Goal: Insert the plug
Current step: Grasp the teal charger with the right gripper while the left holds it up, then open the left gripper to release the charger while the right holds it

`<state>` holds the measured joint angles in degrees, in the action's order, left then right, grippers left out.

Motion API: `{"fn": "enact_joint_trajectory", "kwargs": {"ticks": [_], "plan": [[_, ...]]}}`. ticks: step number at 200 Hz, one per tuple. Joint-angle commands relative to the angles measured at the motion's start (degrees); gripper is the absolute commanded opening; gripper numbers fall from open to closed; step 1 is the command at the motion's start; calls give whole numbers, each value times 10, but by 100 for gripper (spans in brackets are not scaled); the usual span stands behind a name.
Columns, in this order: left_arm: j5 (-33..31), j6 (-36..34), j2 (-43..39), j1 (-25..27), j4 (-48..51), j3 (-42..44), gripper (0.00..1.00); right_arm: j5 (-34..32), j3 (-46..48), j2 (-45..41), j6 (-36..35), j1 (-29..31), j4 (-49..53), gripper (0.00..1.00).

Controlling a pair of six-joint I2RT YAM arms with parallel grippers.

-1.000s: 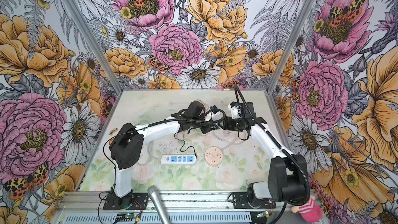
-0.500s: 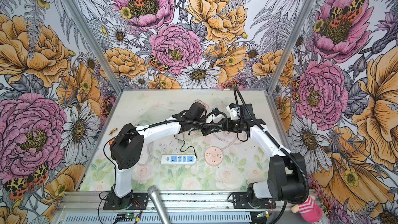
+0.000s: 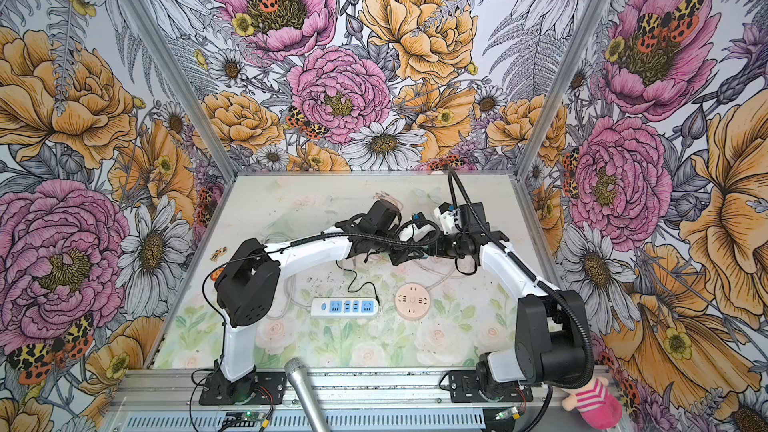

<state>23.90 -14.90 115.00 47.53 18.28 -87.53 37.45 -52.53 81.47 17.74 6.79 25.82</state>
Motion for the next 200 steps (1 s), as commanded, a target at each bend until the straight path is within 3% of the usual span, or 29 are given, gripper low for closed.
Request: {"fn": "enact_joint_trajectory", "kwargs": {"ticks": [1,18,44,71,89,129,200], "plan": [[-8,-19,-2,5,-17,-37,15,-7,12,6,0,2,1,46],[-17,-24,-3,5,-14,-41,15,-6,14,7,-1,2,2,43],[-32,-28,-4,7,-14,-47,17,-9,17,11,-2,5,1,25],[-45,-34,-3,10,-14,-54,19,-7,16,11,-1,6,0,15],[-54,-34,-3,12,-14,-58,30,-9,15,8,0,6,0,11],[-57,-35,-14,12,-14,-38,50,-12,4,-1,2,5,0,10],[-54,-22,-33,10,-35,19,57,-14,-10,-25,16,-3,1,10]]}}
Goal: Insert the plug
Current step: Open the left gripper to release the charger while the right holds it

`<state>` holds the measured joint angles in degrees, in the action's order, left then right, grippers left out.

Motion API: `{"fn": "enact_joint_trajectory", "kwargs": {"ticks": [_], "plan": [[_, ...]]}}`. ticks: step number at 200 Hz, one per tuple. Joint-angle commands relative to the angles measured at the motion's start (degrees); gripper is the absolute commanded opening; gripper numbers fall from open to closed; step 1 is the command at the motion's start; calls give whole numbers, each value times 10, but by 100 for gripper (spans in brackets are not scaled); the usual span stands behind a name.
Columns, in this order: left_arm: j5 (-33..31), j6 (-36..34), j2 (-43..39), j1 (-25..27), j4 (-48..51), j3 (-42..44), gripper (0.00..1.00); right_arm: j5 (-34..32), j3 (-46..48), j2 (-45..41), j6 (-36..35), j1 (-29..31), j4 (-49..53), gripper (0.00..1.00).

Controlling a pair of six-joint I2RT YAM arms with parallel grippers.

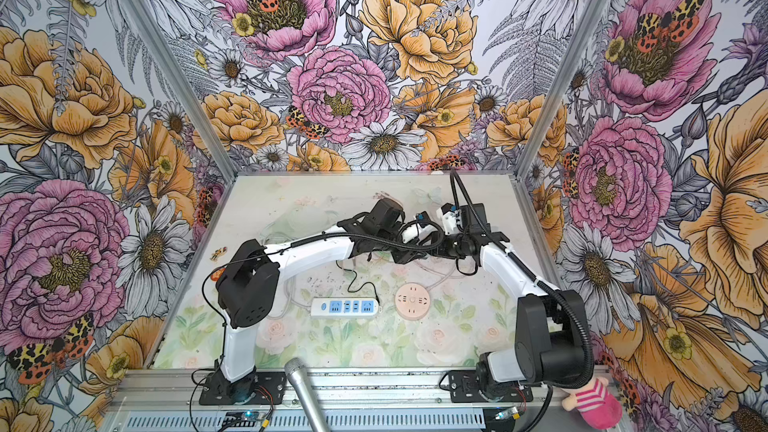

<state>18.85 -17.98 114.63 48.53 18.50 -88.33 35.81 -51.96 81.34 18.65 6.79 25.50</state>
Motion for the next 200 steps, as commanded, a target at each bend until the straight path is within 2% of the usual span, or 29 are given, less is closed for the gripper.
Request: {"fn": "enact_joint_trajectory", "kwargs": {"ticks": [1,77,114,200], "plan": [[-3,10,-30,0,-38,29,57,3,-15,-24,7,-3,4,10],[18,33,-33,1,-104,61,57,29,-25,-37,27,-5,4,10],[35,34,-27,0,-110,61,47,36,-25,-45,31,-7,3,10],[46,52,-44,-8,-147,108,48,35,-34,-52,46,-19,4,8]]}}
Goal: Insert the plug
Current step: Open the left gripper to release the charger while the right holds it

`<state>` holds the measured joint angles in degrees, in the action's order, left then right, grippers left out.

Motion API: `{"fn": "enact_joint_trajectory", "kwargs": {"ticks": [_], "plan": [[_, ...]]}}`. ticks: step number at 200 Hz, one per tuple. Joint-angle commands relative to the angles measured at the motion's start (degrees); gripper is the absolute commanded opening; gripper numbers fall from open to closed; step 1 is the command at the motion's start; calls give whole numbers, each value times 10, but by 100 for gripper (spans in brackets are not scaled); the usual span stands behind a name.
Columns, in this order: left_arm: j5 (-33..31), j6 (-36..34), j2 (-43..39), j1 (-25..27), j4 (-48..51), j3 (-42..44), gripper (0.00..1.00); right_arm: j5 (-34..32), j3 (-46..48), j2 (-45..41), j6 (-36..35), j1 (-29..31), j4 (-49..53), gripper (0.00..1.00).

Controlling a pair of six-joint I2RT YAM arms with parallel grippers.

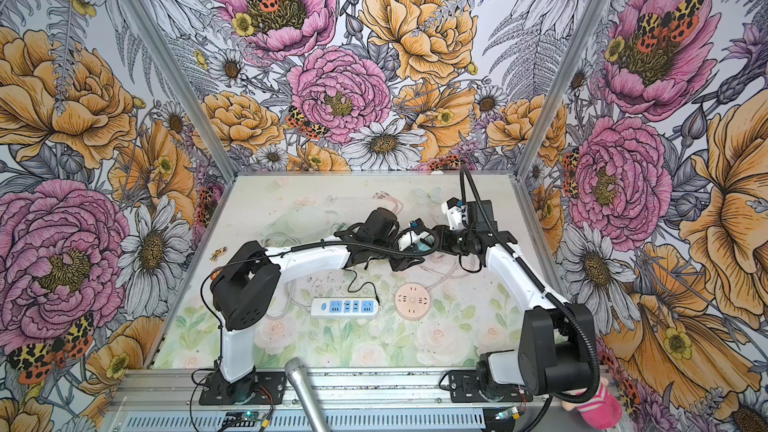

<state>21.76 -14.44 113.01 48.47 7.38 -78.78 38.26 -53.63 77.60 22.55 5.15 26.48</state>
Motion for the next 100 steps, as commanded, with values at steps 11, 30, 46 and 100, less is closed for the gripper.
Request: {"fn": "enact_joint_trajectory", "kwargs": {"ticks": [11,30,46,100], "plan": [[17,22,-29,-9,-48,16,48,11,-17,-14,8,-2,-6,8],[17,29,-32,-11,-64,21,49,13,-14,-13,9,-3,-6,8],[10,33,-35,-12,-77,25,50,13,-12,-12,10,-2,-6,8],[14,51,-44,-17,-122,42,48,14,-14,-10,13,-2,-6,8]]}}
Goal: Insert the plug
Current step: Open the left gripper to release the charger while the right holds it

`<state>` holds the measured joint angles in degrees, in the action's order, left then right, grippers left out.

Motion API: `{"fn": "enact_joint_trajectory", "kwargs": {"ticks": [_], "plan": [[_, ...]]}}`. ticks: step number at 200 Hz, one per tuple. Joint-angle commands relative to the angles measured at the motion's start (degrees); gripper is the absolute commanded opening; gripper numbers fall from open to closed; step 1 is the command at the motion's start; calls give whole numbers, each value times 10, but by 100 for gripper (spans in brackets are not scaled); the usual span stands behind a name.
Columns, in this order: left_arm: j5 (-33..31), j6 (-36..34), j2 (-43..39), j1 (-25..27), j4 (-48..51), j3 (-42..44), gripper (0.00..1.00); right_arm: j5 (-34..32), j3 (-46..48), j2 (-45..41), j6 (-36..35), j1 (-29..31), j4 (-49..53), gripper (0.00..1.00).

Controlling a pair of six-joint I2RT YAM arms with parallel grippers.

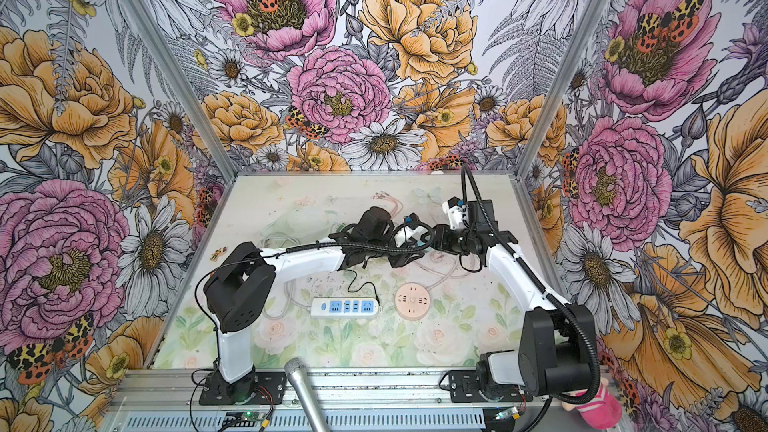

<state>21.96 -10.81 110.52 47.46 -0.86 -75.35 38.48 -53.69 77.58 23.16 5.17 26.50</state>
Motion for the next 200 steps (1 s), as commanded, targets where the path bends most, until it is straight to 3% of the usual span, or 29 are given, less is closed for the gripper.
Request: {"fn": "enact_joint_trajectory", "kwargs": {"ticks": [1,94,116,156,171,200], "plan": [[13,14,-19,-7,-40,8,48,12,-14,-10,7,-2,-7,8],[30,18,-10,-6,-54,8,34,16,-17,-14,14,-2,-7,8],[29,18,-14,-7,-55,13,26,16,-16,-14,16,-2,-6,9],[9,5,-26,-7,-60,28,18,18,-14,-12,20,-2,-6,26],[5,-2,-30,-9,-57,28,18,24,-14,-11,20,-2,-5,38],[-4,-33,-30,-11,-16,9,18,38,-12,-7,22,-2,-5,47]]}}
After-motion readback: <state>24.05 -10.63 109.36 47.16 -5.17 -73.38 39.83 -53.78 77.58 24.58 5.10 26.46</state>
